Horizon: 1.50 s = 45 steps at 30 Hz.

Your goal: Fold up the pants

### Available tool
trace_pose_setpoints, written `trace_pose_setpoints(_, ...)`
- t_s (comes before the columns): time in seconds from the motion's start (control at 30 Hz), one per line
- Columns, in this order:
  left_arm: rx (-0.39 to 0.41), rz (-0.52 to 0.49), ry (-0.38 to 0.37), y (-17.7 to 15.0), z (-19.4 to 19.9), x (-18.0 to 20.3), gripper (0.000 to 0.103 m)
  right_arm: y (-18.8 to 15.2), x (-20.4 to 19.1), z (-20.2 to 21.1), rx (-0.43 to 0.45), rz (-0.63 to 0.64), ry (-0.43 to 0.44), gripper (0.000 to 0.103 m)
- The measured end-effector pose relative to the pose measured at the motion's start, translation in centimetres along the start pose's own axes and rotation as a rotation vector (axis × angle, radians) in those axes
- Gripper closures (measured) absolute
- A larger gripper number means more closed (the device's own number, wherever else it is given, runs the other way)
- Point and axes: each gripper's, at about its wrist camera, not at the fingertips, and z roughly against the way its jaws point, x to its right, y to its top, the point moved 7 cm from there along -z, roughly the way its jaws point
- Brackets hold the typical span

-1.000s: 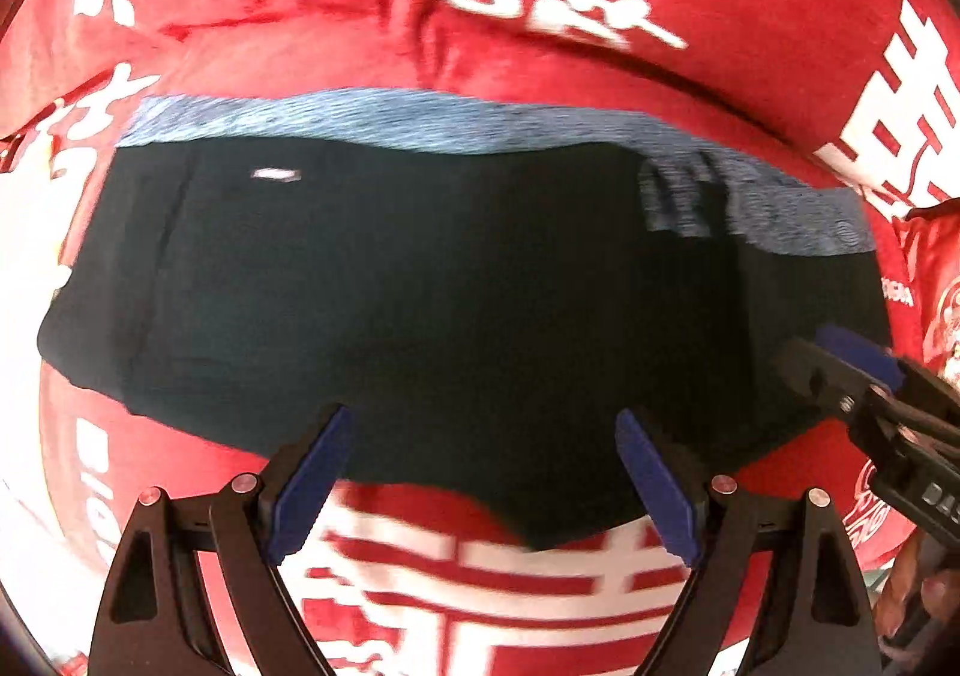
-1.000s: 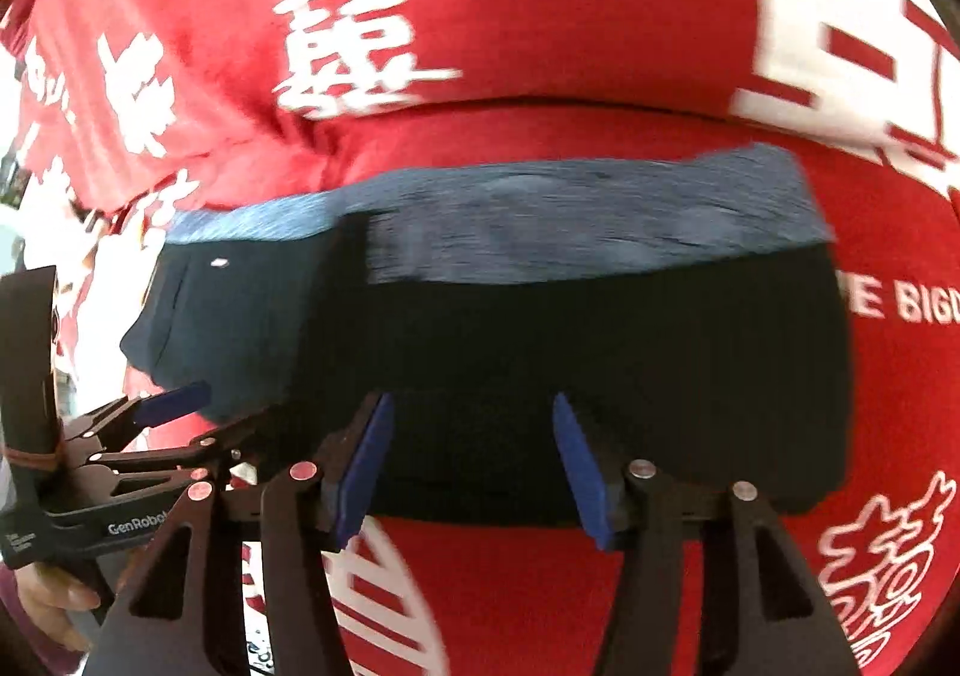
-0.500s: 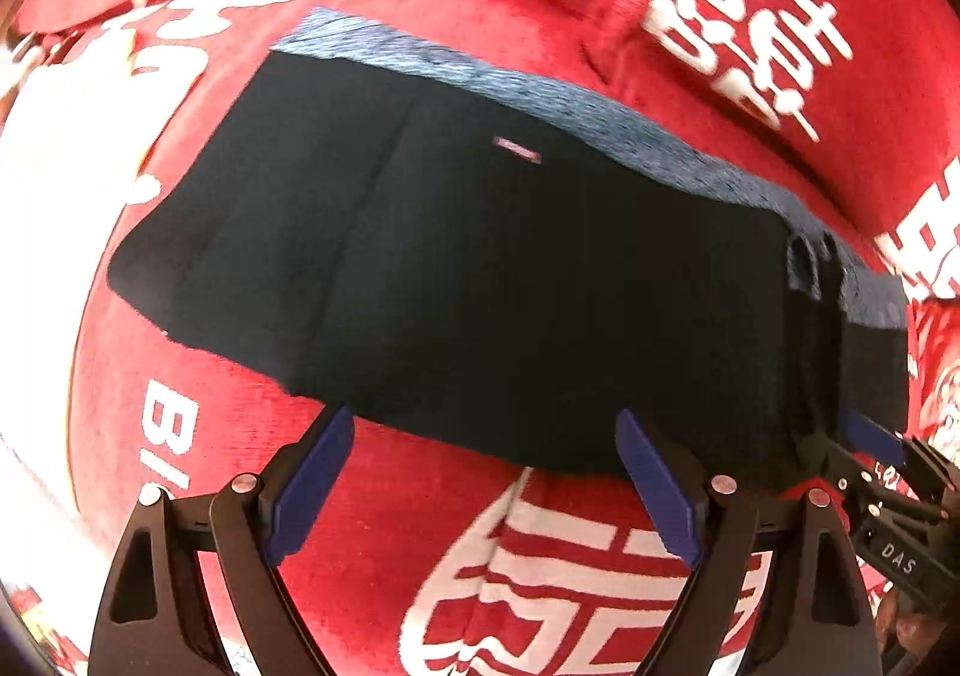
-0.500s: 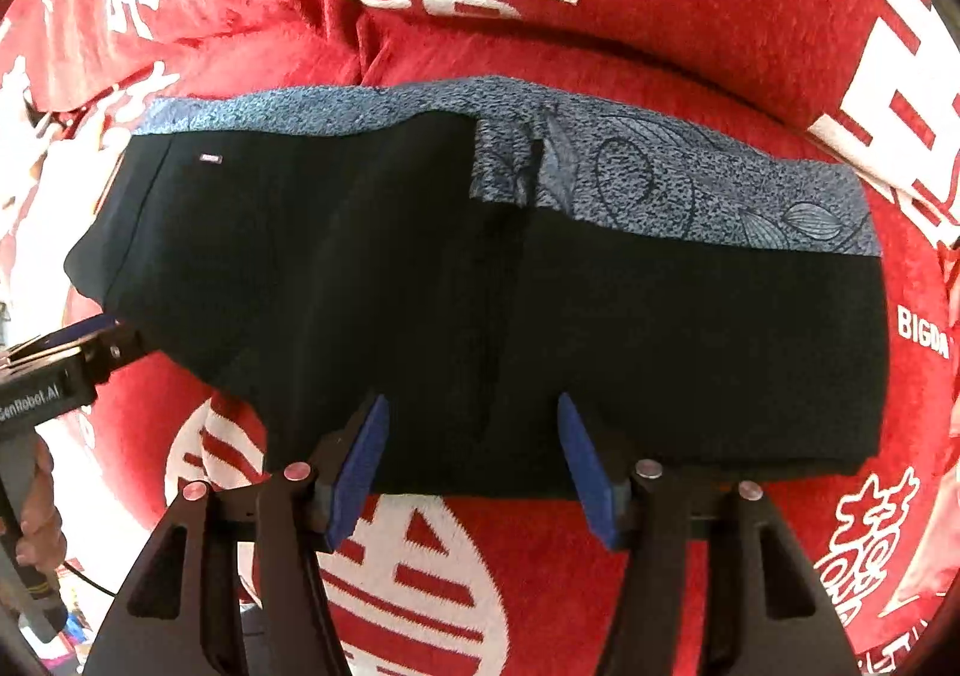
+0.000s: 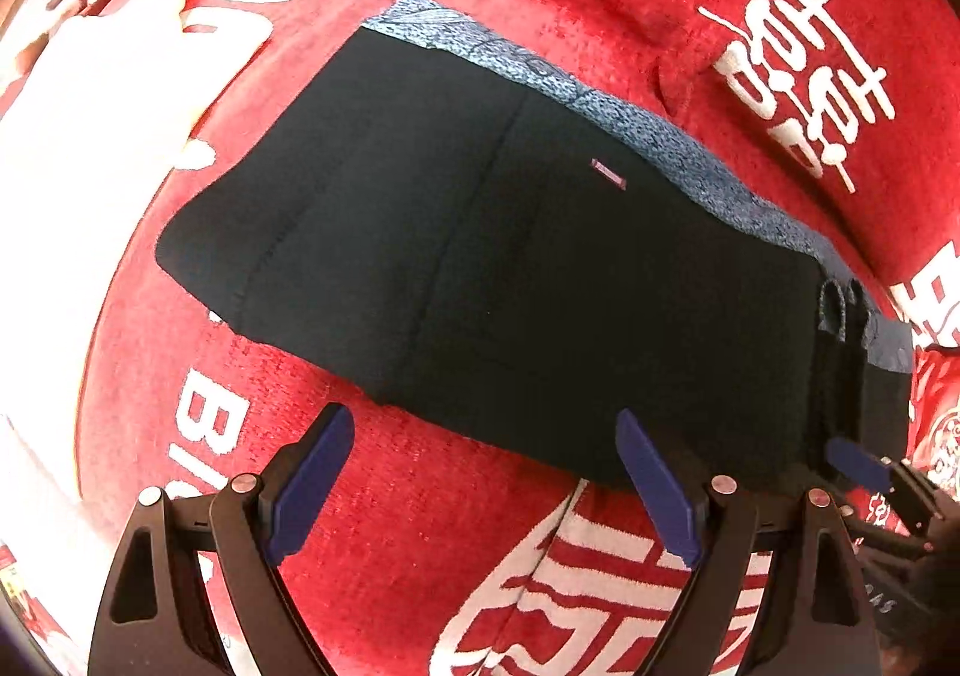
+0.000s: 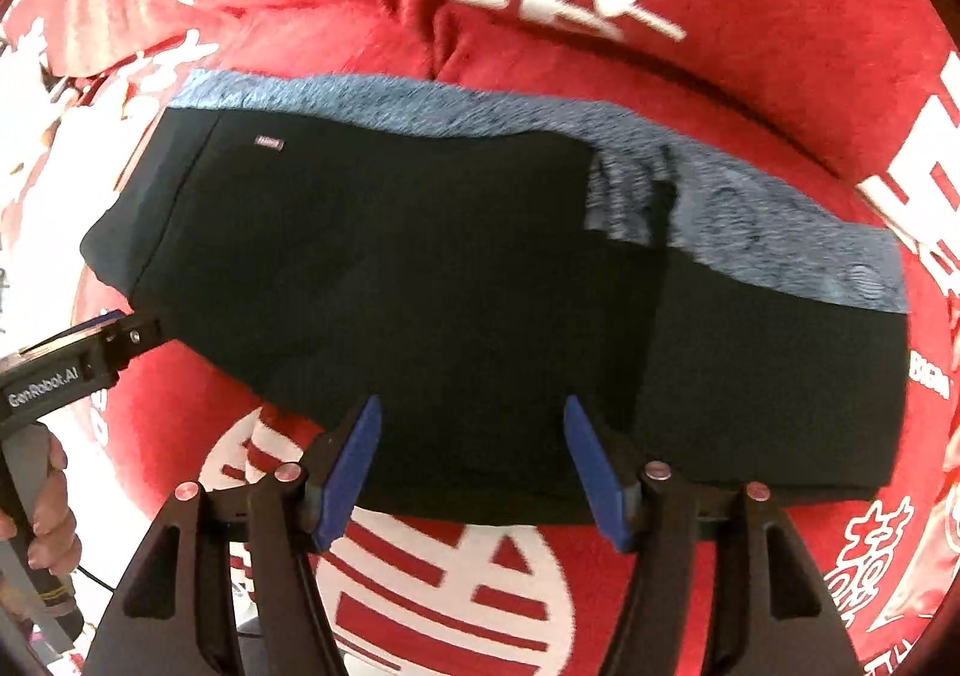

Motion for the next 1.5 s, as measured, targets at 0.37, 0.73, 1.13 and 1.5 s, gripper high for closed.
trace_pose_setpoints(0.37, -0.016, 0.024, -0.002, -1.4, -0.5, -1.4, 0.013, -1.4, -1.1, -1.8, -0.055, 0.006, 0.009, 0.034)
trace_pose_setpoints(0.73, -0.018, 0.070, 0.009, -1.2, -0.5, -4.1, 0.013, -1.7, -1.8, -1.7, -0.064, 0.007, 0.013, 0.033)
trace_pose_setpoints(1.13, 0.064, 0.217, -0.141, 0.2, 0.3, -7.4, 0.013, -1.1, -5.1, -0.8, -0.051, 0.051, 0.060, 0.033)
trace_pose_setpoints(1.5, 0.116, 0.344, -0.462, 1.3, 0.6, -8.6, 0.013, -0.5, -7.3, -0.6, -0.027, 0.085, 0.121, 0.033)
